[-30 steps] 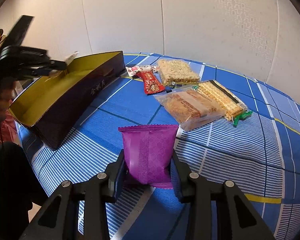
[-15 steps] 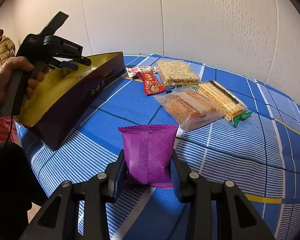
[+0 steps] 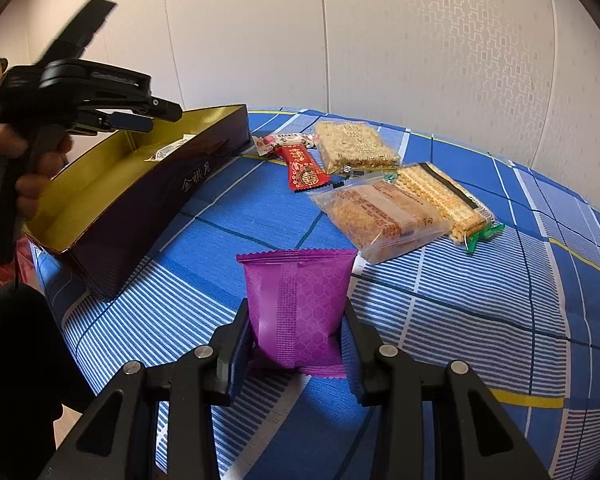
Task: Organize snacks
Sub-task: 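Drop the white packet into the gold tray with the left gripper while the right holds the purple packet, then move the left gripper over to the clear bag of brown cake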
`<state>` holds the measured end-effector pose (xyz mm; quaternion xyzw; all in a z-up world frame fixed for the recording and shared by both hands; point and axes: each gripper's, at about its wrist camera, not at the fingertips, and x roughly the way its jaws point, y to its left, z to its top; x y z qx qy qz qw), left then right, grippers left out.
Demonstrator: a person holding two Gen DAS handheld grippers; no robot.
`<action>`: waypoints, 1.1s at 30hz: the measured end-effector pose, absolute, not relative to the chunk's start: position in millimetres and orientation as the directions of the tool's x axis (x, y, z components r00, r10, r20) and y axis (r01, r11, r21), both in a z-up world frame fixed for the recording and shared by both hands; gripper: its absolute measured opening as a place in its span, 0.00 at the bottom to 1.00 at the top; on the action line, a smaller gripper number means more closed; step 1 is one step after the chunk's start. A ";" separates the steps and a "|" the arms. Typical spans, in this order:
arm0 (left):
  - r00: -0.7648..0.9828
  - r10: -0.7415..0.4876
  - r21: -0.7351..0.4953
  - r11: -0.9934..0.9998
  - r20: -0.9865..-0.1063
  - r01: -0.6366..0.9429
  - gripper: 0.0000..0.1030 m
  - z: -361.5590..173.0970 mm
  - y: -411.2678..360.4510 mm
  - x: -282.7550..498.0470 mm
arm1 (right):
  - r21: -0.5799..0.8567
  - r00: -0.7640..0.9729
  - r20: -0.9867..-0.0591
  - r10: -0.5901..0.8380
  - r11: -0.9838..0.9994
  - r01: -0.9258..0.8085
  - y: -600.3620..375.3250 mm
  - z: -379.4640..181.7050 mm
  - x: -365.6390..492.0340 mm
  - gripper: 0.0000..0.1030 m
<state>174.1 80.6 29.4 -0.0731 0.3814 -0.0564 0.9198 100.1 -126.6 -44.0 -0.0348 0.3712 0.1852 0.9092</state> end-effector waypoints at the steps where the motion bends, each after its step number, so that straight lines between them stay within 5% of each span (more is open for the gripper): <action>1: 0.705 -0.174 -0.173 0.982 -0.688 0.073 0.46 31.2 72.8 167.4 | 0.075 0.656 -0.688 0.311 0.929 -0.362 -126.4 -43.9 100.0 0.39; 16: 0.646 -0.327 -0.154 0.938 -0.690 0.311 0.46 14.0 -18.9 101.1 | 0.061 0.674 -0.703 0.227 0.964 -0.260 -145.6 -42.6 97.7 0.39; 22: 0.548 -0.373 -0.239 0.923 -0.749 0.302 0.46 -8.4 -41.6 113.7 | 0.061 0.693 -0.712 0.118 0.992 -0.107 -177.9 -39.4 101.8 0.39; 33: 0.485 -0.346 -0.309 0.938 -0.803 0.157 0.46 -30.9 -45.7 147.4 | 0.059 0.703 -0.702 0.117 0.993 -0.106 -180.5 -41.0 100.2 0.39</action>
